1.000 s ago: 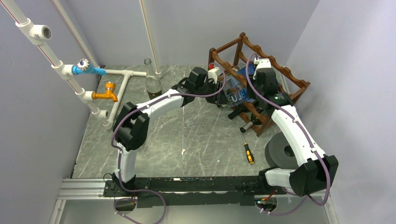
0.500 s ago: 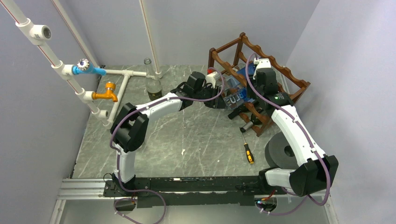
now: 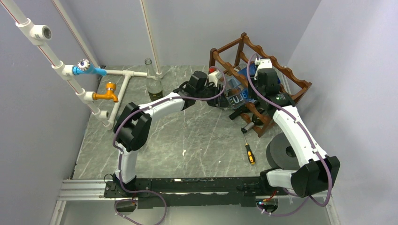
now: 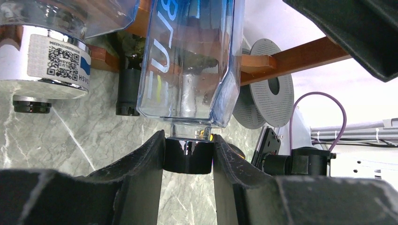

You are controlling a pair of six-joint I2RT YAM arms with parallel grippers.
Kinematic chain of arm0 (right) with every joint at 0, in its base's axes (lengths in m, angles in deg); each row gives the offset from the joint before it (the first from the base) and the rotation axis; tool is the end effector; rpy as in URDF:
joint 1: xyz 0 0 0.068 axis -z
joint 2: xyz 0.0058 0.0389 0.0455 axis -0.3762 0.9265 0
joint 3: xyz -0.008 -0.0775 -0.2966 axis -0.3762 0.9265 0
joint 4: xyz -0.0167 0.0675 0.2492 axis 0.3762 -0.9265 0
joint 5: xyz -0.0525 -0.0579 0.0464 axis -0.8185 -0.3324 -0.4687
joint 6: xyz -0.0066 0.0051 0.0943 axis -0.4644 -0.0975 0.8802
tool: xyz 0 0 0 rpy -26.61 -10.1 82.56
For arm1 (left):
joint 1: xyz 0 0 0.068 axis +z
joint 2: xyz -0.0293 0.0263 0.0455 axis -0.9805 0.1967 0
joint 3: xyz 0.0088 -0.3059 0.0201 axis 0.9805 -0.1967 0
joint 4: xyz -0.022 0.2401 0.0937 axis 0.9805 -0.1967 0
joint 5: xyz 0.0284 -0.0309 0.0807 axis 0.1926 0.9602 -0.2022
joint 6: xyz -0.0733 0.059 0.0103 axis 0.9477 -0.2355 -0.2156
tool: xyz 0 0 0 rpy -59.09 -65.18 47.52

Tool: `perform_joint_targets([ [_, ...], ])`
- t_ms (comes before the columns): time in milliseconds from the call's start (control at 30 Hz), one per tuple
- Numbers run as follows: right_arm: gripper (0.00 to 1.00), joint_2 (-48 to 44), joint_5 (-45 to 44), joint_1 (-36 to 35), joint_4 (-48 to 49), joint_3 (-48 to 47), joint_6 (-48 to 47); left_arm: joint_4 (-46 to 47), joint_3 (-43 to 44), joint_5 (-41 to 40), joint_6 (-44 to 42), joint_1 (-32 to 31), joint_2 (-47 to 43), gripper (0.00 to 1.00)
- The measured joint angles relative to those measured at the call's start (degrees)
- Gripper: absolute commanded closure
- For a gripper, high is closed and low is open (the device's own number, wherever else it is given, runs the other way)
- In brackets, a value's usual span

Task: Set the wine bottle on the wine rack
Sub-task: Place the wine bottle in the wine rack.

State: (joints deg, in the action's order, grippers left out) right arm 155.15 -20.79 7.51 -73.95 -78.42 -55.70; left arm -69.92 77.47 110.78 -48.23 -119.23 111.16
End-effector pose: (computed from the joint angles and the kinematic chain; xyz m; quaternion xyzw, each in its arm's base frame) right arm 0.3009 0.0540 0.3610 -0.0173 0.8716 -0.0453 0.4878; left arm 0.3659 -0.3755 0.2721 0.2138 0.7952 -0.4997 0.2687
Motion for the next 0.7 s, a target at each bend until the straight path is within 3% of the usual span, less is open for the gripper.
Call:
perform_joint_targets([
  [700, 0.54, -0.33, 0.02, 0.0, 0.61, 0.55, -0.39, 4.24, -0.24, 1.2, 3.63, -0.22, 1.73, 1.0],
])
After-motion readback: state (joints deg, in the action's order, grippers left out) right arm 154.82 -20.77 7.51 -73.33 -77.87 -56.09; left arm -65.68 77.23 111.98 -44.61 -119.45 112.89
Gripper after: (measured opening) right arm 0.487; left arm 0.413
